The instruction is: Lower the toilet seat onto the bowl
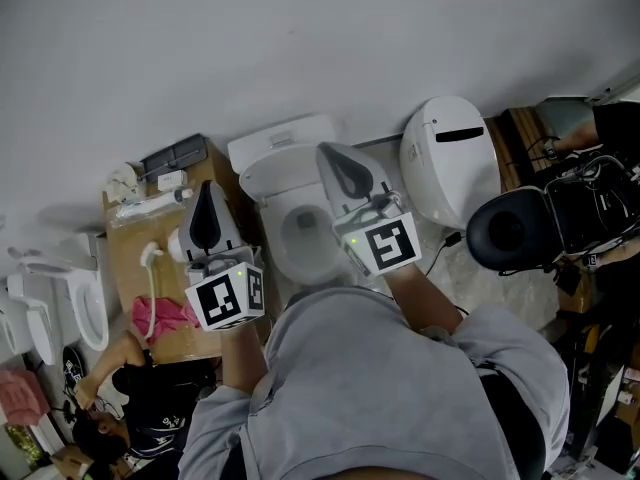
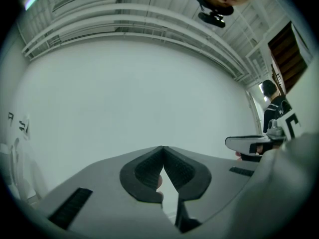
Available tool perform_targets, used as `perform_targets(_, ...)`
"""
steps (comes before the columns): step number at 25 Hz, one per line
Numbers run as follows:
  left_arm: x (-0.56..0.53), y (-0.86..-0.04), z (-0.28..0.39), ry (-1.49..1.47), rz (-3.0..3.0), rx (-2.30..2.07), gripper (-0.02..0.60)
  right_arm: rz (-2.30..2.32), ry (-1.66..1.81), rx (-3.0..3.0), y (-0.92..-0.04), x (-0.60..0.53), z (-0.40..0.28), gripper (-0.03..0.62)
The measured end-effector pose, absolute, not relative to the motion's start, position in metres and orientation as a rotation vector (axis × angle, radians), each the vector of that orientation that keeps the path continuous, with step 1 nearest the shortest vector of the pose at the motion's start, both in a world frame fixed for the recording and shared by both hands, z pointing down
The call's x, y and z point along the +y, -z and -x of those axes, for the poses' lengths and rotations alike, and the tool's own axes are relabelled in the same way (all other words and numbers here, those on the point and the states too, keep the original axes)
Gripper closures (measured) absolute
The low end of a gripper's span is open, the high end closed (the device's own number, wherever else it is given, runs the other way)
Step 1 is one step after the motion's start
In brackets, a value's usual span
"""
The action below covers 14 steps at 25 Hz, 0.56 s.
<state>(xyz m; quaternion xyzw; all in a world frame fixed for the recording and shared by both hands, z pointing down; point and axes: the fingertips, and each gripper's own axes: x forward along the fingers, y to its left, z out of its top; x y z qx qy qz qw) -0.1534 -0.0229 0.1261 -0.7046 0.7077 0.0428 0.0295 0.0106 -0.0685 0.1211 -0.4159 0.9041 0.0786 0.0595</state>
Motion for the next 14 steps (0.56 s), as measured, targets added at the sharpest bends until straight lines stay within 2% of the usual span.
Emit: perform_targets(14,-0.0211,-0.1324,0.1626,-0.122,2.166,2.208,0.58,1.253,-0.223,2.749,-0.127,-0.0681,-0.0019,0.595)
